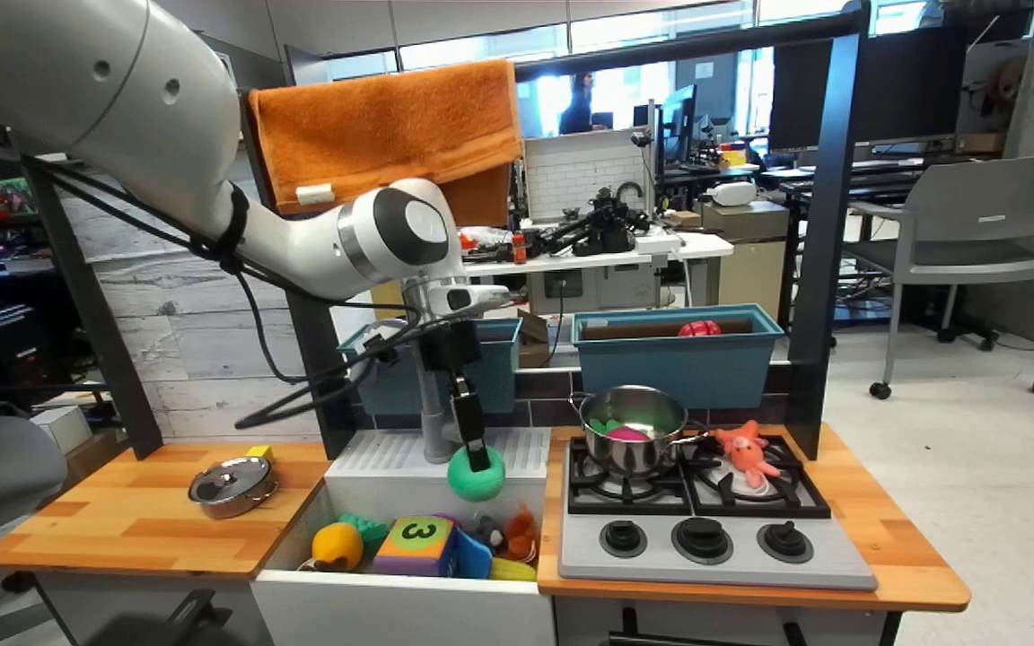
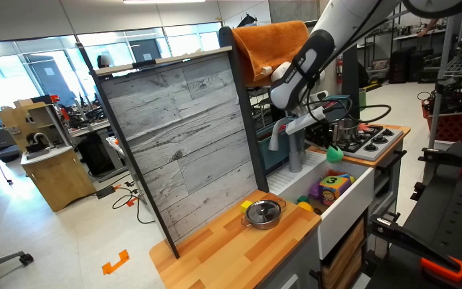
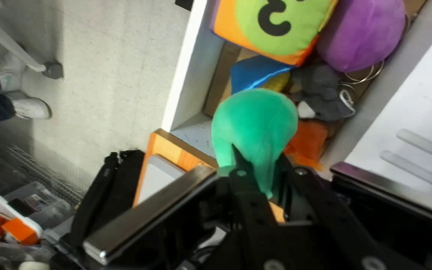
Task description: Put the green object inside the pot
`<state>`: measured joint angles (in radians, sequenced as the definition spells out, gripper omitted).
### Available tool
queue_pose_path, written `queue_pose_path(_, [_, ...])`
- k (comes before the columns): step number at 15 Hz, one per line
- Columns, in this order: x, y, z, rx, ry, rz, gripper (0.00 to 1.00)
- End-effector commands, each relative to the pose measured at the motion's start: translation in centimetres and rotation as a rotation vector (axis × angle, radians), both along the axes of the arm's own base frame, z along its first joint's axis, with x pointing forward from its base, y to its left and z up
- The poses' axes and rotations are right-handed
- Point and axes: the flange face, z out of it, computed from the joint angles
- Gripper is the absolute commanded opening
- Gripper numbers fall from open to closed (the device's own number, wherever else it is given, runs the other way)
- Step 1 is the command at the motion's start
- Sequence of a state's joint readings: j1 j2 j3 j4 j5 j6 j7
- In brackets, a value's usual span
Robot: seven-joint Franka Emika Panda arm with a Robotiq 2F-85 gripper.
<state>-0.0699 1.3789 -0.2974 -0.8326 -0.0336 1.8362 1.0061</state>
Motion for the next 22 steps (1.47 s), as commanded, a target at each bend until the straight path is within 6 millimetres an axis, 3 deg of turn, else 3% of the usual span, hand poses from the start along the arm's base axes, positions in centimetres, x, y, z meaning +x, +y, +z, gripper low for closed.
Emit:
queue_pose_path(1, [-0.7, -0.5, 2.9, -0.081, 0.079, -0.13, 0.04])
queue_pose_path(4, [0.0, -2.7, 4.4, -0.23, 0.036, -0.17, 0.04])
queue_pose_path(14, [5.0, -8.8, 13.1, -0.588, -0.26, 0.065, 0.04])
queue_pose_path(19, [5.2, -11.0, 14.2, -0.729, -0.39, 0.015, 0.04])
queue_pose_path(22, [4.2, -11.1, 13.8, -0.733, -0.349, -0.098, 0.04])
